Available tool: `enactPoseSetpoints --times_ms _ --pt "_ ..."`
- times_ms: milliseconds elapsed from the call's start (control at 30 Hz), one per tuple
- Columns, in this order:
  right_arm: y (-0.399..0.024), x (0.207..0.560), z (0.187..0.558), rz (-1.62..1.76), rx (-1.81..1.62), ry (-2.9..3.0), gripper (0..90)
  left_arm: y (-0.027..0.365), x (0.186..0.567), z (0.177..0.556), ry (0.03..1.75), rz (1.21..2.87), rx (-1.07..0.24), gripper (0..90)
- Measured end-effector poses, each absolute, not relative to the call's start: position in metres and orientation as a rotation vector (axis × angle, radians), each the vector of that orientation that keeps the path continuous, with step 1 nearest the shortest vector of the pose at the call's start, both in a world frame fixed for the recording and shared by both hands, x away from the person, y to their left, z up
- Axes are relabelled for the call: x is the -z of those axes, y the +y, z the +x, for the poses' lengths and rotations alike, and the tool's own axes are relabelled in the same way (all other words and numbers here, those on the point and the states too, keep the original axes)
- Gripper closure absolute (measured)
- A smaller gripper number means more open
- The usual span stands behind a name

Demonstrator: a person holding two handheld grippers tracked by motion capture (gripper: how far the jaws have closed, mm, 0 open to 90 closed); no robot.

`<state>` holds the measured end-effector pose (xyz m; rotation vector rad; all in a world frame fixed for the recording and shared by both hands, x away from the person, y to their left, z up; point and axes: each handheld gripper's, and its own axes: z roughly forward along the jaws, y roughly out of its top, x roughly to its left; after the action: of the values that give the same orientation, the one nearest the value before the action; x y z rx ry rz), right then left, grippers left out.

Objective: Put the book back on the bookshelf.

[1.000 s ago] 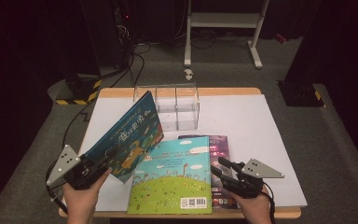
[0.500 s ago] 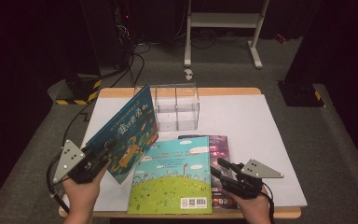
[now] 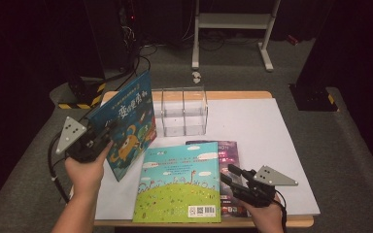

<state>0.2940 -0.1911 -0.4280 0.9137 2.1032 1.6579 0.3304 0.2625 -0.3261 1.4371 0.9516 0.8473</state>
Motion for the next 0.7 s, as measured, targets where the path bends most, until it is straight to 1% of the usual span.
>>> enactPoseSetpoints --times_ms 367,500,700 --pt "-0.195 0.427 0.293 0.921 -1.674 2.093 54.0 0.244 0.329 0.394 1.031 1.361 -0.936 82.7" --pt "-0.198 0.426 0.293 0.923 -1.683 2.086 54.1 0.241 0.332 0.407 1.050 1.334 -0.942 82.7" --pt "-0.200 0.425 0.293 0.930 -1.697 2.081 54.2 0.231 0.336 0.419 1.043 1.336 -0.994 82.7"
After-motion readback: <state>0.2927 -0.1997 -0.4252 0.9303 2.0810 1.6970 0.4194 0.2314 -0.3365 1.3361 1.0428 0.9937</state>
